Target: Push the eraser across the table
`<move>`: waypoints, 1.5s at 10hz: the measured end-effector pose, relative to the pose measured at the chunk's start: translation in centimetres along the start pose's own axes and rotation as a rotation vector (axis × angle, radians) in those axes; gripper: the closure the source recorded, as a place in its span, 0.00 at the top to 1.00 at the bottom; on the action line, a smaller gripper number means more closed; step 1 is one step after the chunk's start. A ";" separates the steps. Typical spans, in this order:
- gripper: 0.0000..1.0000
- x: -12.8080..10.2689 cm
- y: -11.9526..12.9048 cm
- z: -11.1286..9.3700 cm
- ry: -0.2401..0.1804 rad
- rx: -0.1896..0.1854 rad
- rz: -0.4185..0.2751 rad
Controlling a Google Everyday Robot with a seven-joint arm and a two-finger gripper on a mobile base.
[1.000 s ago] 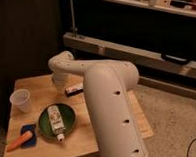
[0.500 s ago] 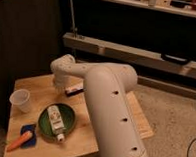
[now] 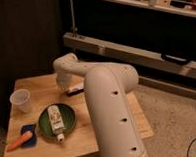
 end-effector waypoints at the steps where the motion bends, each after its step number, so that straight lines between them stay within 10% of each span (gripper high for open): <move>1: 0.00 0.3 -0.7 -0.2 0.001 0.007 0.005; 12: 0.00 4.9 -13.2 -1.5 0.042 0.126 0.136; 15: 0.00 6.1 -17.8 -6.0 -0.022 0.144 0.207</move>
